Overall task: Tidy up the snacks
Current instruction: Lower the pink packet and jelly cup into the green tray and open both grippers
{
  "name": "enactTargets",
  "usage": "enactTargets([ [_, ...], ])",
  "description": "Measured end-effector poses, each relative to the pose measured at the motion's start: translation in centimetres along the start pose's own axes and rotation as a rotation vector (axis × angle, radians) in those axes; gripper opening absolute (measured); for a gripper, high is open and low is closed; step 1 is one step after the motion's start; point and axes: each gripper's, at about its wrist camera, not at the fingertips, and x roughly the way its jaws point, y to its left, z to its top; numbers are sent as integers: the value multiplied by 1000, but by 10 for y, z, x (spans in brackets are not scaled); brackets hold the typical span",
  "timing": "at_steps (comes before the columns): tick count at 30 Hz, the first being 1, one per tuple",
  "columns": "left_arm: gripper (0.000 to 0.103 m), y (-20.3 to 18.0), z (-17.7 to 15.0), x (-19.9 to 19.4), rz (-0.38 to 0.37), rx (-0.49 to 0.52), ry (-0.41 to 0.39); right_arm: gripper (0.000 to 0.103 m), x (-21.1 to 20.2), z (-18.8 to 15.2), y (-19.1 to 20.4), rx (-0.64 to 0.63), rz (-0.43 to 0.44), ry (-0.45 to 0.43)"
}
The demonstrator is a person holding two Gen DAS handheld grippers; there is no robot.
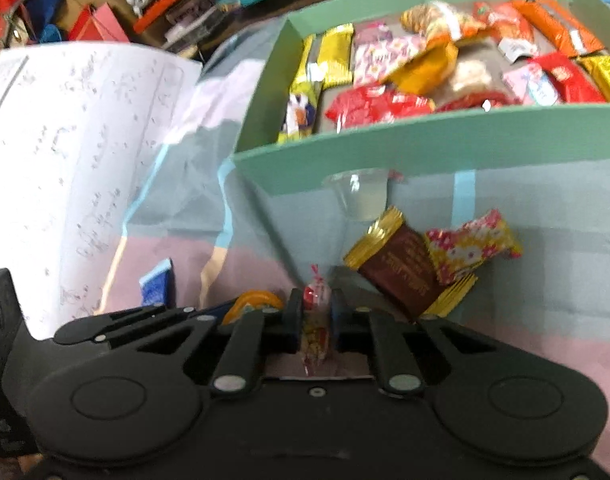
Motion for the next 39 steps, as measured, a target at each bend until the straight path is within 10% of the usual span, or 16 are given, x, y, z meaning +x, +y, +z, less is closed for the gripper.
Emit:
enactTargets([
  [15, 19, -28, 104, -1, -12, 53, -128, 13, -64, 76, -66, 106, -58, -260],
  [28, 20, -11, 188, 79, 32, -7, -83, 15, -15, 168, -129, 155, -133, -300],
  [30, 42, -11, 190, 87, 46, -13, -84, 21, -7, 177, -131, 148, -125, -286],
  [31, 75, -12, 191, 90, 53, -18, -84, 38, -4, 180, -132, 150, -127, -282],
  [33, 100, -14, 189, 92, 80, -25, -105, 70, -2, 179, -132, 150, -134, -296],
  [39, 103, -22, 180, 89, 94, -11, -96, 91, -7, 167, -123, 120, -156, -310],
])
